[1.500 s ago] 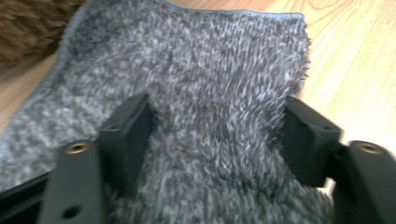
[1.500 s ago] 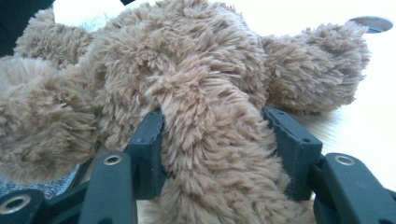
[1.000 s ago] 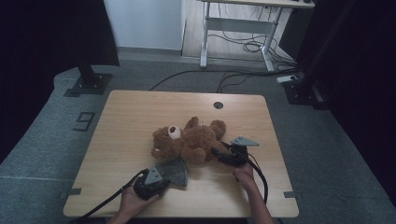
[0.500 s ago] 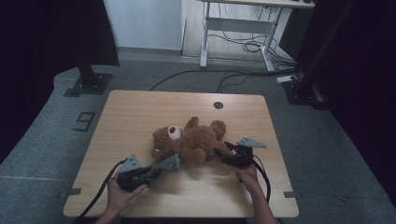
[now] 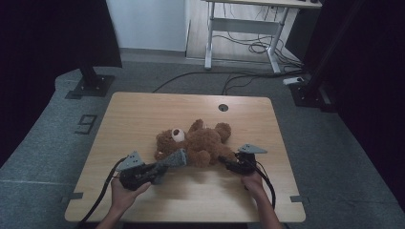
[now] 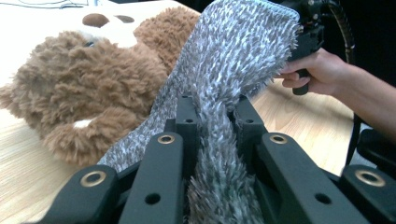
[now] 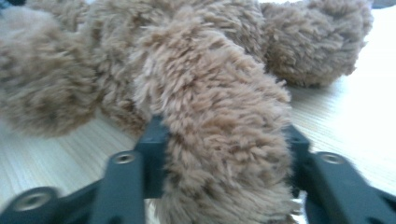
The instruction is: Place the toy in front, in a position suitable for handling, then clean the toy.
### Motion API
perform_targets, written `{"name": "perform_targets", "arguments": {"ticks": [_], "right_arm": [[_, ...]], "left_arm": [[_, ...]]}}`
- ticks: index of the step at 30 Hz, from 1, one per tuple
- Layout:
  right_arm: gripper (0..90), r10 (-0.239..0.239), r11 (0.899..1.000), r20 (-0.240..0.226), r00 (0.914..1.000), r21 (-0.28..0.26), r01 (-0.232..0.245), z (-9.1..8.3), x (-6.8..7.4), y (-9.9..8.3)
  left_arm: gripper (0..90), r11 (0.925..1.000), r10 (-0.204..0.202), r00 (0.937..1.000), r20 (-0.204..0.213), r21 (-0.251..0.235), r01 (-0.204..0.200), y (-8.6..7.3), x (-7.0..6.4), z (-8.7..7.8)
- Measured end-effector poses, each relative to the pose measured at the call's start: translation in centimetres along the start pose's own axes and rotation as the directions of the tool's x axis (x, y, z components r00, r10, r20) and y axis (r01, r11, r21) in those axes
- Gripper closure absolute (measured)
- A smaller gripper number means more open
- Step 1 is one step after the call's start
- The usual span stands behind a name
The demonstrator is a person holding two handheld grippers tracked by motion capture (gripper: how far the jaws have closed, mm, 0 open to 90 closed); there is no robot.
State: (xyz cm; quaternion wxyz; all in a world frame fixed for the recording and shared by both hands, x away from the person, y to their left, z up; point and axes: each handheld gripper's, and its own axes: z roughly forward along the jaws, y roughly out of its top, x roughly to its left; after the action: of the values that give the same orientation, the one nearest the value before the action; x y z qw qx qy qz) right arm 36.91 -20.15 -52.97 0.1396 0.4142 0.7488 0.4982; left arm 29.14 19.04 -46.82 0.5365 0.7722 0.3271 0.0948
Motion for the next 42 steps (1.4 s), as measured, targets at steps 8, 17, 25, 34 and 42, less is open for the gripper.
{"name": "perform_targets", "arguments": {"ticks": [8, 17, 25, 34, 42], "right_arm": [[59.0, -0.005, 1.0, -0.019, 0.9998, -0.02, 0.004, -0.6, 0.1, -0.5], [58.0, -0.007, 1.0, -0.023, 0.9997, -0.022, 0.006, -0.6, 0.1, -0.5], [57.1, -0.002, 1.0, -0.025, 0.9997, -0.023, 0.001, -0.6, 0.0, -0.6], [56.6, 0.005, 1.0, -0.028, 0.9996, -0.029, -0.006, -0.5, -0.1, -0.6], [56.5, 0.004, 1.0, -0.03, 0.9995, -0.027, -0.005, -0.5, -0.1, -0.6]], "left_arm": [[76.6, 0.9996, 0.005, 0.9994, 0.034, -0.029, -0.004, 1.2, -0.8, 0.5], [76.6, 0.9986, 0.02, 0.9993, 0.032, -0.05, -0.019, 2.7, -0.8, 1.5], [76.5, 0.9978, 0.046, 0.9986, 0.023, -0.048, -0.045, 4.3, -1.1, 3.3], [76.2, 0.9969, 0.079, 0.9968, 0.018, -0.008, -0.078, 6.2, -1.2, 8.2], [76.2, 0.9942, 0.093, 0.9954, 0.026, 0.052, -0.094, 5.7, -1.5, 11.5]]}}
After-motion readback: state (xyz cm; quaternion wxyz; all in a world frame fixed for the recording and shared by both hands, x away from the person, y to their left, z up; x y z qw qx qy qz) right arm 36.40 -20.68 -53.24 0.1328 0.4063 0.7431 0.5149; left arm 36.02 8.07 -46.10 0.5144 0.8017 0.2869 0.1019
